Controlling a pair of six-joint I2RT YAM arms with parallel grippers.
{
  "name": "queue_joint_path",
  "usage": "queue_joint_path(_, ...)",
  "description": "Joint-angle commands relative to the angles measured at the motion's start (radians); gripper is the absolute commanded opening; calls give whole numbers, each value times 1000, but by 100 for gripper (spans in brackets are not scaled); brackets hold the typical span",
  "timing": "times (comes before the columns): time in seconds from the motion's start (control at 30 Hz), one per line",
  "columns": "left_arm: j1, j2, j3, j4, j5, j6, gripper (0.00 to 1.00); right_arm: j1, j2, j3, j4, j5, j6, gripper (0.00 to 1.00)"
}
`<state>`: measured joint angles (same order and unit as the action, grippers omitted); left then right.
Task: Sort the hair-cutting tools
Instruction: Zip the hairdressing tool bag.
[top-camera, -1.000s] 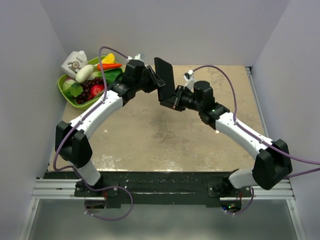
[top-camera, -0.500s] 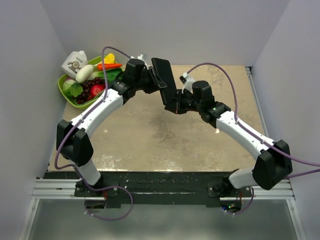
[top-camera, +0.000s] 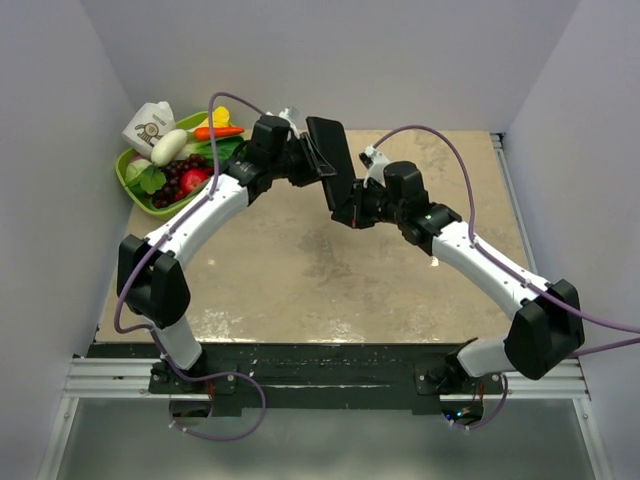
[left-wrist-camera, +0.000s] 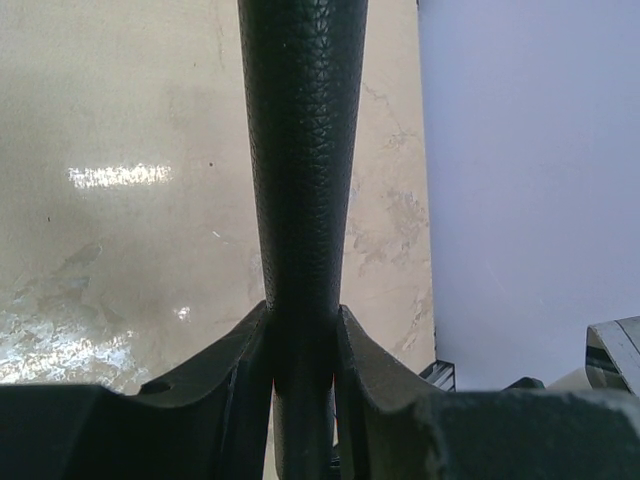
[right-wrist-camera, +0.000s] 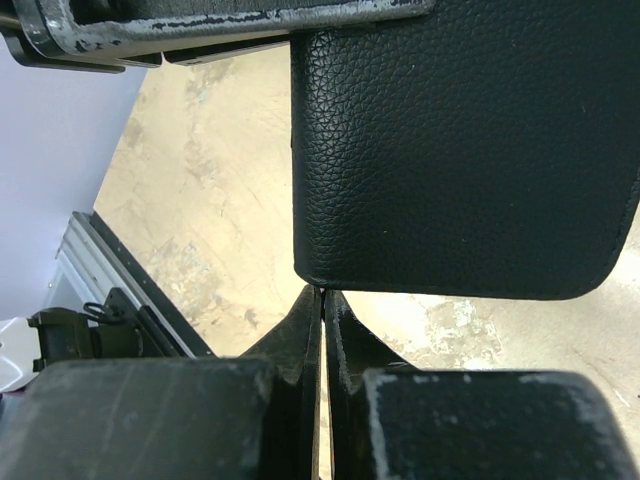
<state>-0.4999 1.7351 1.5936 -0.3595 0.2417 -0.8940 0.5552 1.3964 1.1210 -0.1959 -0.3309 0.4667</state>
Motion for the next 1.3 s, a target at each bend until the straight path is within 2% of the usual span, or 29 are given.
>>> queue_joint_path(0.0, 32, -36, 104, 232, 25, 0, 0, 9, 27, 39, -89, -45, -19, 0)
queue_joint_path(0.2, 38, -22, 138, 221, 91, 15, 0, 11, 62, 59, -154, -85, -118, 0)
queue_joint_path(0.5, 46, -46, 146, 194, 185, 47, 0, 9, 67, 85, -238, -66, -256, 0)
queue_joint_path(0.8, 47, -97, 100, 195, 220, 64, 0, 9, 33, 46, -289, 121, -338, 0)
queue_joint_path(0.9, 47, -109, 86, 200, 234, 61, 0, 9, 13, 33, -275, 217, -329, 0)
queue_joint_path(1.07, 47, -120, 68, 208, 248, 55, 0, 9, -11, 25, -238, 260, -319, 0)
queue_joint_path(1.27, 47, -131, 52, 226, 272, 61, 0, 6, -2, 40, -264, 426, -295, 0)
